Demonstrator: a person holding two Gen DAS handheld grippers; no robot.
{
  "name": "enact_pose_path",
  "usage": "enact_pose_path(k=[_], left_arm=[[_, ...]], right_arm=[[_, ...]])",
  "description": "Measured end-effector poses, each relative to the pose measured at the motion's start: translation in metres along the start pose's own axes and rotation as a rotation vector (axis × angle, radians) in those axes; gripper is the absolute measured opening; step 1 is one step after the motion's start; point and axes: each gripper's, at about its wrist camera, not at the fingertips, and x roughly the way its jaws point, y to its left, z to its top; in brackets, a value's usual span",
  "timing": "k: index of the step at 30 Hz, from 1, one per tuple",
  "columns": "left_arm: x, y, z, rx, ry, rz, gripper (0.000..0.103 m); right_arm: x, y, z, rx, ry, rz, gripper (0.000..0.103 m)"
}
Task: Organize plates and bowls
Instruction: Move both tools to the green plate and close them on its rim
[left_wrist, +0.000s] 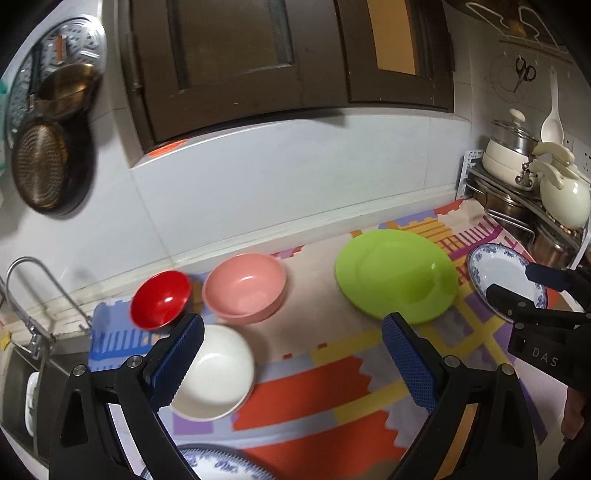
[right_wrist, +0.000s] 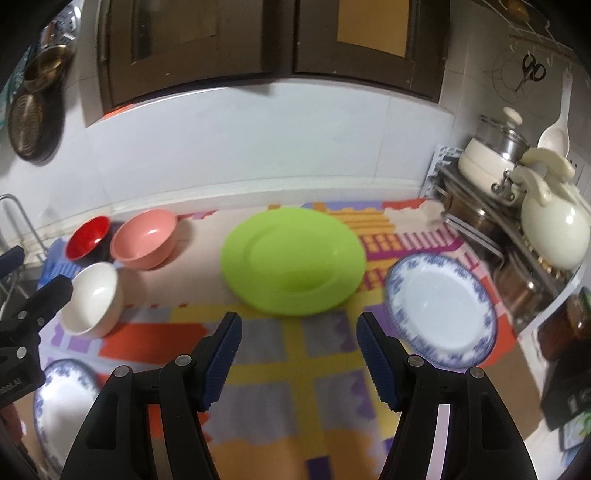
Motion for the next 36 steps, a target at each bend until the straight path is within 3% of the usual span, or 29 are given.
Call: enact_pose_path(k=[8,16,36], left_arm=[[0.035,-0.021,0.032,0.007,0.042,-0.01,0.098],[0.088,-0.039,0.058,-0.003,0.128,-0.017,0.098],[0.25,-0.074,0.073,0.047,0.469,-0.089,0.085]], right_arm=[[0.027,-0.03,0.035,-0.005,-0.003,-0.021,0.065],[0.067,-0.054,0.067,-0.001,0.047,-0.027,0.065],[0.219,-0.094,0.106,0.018,0.396,0.002,0.065]])
